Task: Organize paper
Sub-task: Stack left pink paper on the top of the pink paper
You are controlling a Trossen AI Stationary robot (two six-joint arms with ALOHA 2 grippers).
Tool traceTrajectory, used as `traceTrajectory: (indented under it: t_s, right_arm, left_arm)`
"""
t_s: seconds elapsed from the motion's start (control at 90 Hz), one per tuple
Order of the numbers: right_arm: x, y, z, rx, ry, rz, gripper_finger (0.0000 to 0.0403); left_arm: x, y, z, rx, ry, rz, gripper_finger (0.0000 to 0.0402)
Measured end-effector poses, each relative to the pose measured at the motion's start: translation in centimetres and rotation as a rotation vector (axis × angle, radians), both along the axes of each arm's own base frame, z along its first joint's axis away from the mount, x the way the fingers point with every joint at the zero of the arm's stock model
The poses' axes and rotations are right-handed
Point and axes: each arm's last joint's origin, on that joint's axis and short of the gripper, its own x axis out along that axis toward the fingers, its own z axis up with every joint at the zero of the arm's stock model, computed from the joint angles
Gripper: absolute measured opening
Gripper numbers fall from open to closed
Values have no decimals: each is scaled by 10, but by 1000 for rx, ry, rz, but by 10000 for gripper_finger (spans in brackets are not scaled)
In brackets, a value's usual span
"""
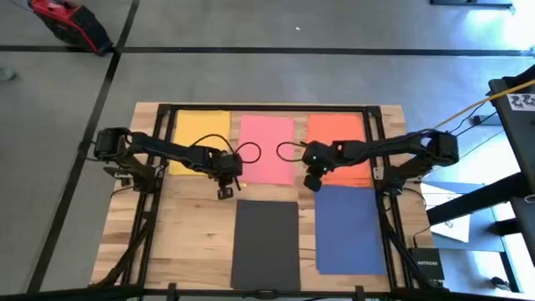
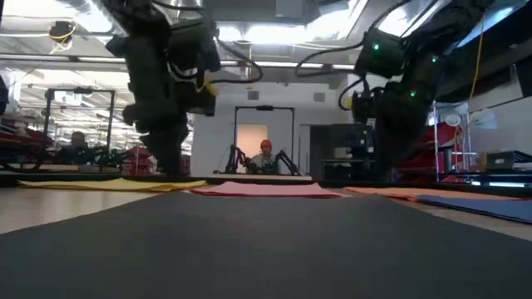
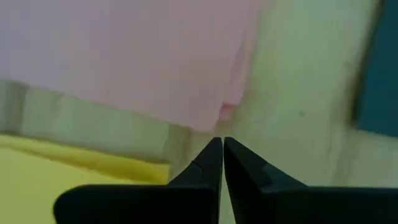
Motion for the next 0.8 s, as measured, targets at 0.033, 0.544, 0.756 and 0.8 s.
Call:
traceTrajectory:
  t_s: [0.033, 0.544, 0.756, 0.8]
  right_arm:
    - [2, 0, -4, -4, 9, -4, 0]
    - [19, -4, -28, -12, -17, -9, 0]
    - [22, -5, -28, -16, -47, -9, 0]
    - [23, -5, -29, -16, -52, -9, 0]
  left_arm:
    - [-1, 1, -1, 9, 3, 10, 0]
    - [0, 14, -15, 12, -68, 60, 0]
    - [2, 14, -20, 11, -49, 58, 0]
    - [2, 14, -20, 11, -49, 58, 0]
